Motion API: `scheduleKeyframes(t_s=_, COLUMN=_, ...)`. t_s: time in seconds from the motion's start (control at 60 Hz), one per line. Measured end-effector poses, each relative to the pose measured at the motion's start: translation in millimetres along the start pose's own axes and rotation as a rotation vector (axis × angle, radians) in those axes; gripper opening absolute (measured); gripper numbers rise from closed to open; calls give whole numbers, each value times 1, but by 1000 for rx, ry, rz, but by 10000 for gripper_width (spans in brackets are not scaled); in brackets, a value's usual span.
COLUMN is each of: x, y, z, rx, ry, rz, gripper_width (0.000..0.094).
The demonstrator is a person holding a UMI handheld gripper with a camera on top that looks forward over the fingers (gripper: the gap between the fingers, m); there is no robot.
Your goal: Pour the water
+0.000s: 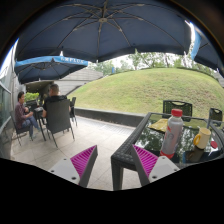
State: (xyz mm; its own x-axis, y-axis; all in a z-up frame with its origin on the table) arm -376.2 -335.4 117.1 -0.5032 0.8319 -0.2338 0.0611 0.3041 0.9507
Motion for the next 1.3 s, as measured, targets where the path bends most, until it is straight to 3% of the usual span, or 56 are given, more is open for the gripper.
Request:
scheduleKeyframes(t_s=0.25, x=-7, y=-4, z=4, rx=-1, ry=29, rz=-6, gripper_width=721)
scheduleKeyframes(t_s=0.567, x=-10, y=23, z=99, rx=-25, ry=-154, rz=115, gripper_width=725)
scheduleKeyframes(t_s=0.8, x=39, y=42, z=166, rx=40, ry=-258, rz=161, gripper_width=722)
scheduleKeyframes(t_s=0.967, x=94, y=48, z=183, rx=37, ry=-242, rz=155, gripper_width=710)
scheduleKeyframes(t_s=1.0, x=99, y=51, z=184, rx=36, ry=-239, rz=164, gripper_width=674)
scheduleKeyframes(t_s=1.033, x=103, y=51, z=187, rx=21, ry=-252, rz=166, gripper_width=506)
scheduleKeyframes(t_s=1.083, x=106, y=52, z=186, rx=12, ry=-247, rz=167, gripper_width=485)
scheduleKeyframes(t_s=1.2, x=106, y=49, z=189, rx=36, ry=-236, rz=193, gripper_width=339)
scheduleKeyframes(t_s=1.3, x=106, y=49, z=190, rx=47, ry=-230, rz=189, gripper_width=333)
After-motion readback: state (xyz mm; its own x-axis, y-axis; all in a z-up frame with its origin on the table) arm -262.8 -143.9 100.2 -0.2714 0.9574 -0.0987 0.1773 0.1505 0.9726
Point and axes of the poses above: the point between the fingertips, and its own axes, seen from behind it with the camera up: z to the right, y up, x forward, the way the camera looks, the point moved 10 cm from there along -x, backward, against the way the camera looks, and after that the axes turned 11 degrees about x, right-handed, at the moved point
